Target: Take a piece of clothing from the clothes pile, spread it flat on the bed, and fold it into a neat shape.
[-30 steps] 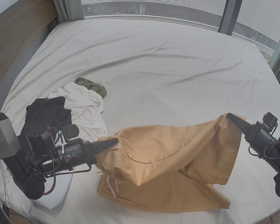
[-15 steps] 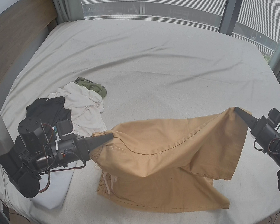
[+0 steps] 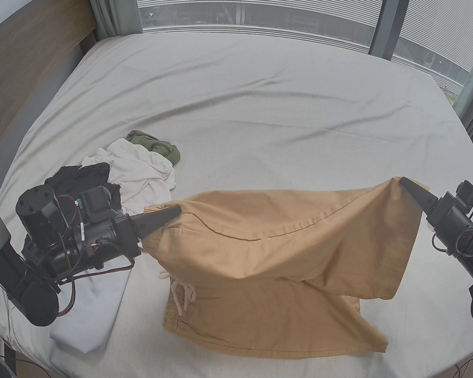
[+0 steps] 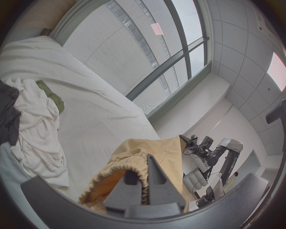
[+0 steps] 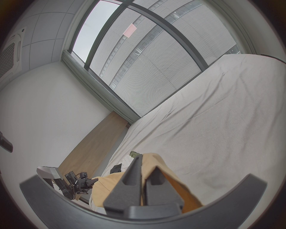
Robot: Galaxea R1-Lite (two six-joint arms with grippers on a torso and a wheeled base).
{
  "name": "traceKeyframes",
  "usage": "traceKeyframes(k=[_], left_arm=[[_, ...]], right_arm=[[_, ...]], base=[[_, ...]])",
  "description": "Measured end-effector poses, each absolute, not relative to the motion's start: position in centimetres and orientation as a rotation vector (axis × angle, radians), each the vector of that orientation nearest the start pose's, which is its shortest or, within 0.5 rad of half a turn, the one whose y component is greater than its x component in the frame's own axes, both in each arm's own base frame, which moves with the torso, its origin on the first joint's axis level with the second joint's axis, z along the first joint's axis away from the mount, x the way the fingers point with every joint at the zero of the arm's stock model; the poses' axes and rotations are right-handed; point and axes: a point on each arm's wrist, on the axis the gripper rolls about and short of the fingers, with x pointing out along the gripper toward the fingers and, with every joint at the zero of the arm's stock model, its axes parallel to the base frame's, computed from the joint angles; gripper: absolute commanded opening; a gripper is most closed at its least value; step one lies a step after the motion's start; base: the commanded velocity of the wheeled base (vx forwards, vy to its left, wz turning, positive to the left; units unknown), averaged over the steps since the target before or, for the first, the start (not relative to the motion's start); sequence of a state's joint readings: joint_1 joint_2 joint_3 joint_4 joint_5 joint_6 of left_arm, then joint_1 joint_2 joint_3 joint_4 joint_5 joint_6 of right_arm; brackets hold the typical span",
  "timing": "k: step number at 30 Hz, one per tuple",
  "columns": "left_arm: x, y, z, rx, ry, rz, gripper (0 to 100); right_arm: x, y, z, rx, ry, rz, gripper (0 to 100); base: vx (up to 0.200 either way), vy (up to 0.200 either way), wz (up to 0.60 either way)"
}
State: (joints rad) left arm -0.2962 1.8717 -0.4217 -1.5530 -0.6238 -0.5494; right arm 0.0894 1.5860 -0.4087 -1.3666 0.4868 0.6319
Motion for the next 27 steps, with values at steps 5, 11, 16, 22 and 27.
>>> traceKeyframes(k=[5, 11, 16, 22, 27], left_arm=[[26.7, -9.1, 13.3, -0.482, 0.138, -0.911, 0], [26.7, -8.6, 13.6, -0.48, 0.126, -0.901, 0], [26.6, -8.4, 14.1, -0.476, 0.109, -0.909, 0], [26.5, -8.3, 14.6, -0.473, 0.088, -0.912, 0], [26.6, -8.1, 15.0, -0.471, 0.072, -0.908, 0]], right_arm=[[23.7, 2.8, 19.0, 0.57, -0.008, 0.624, 0], [23.6, 2.2, 19.4, 0.579, -0.023, 0.615, 0], [23.6, 1.8, 19.6, 0.574, -0.036, 0.608, 0], [23.4, 1.3, 20.0, 0.567, -0.051, 0.612, 0], [23.3, 0.8, 20.3, 0.577, -0.057, 0.612, 0]], base=[[0.0, 0.0, 0.0], [0.0, 0.0, 0.0], [0.0, 0.0, 0.0], [0.0, 0.0, 0.0], [0.0, 0.0, 0.0]])
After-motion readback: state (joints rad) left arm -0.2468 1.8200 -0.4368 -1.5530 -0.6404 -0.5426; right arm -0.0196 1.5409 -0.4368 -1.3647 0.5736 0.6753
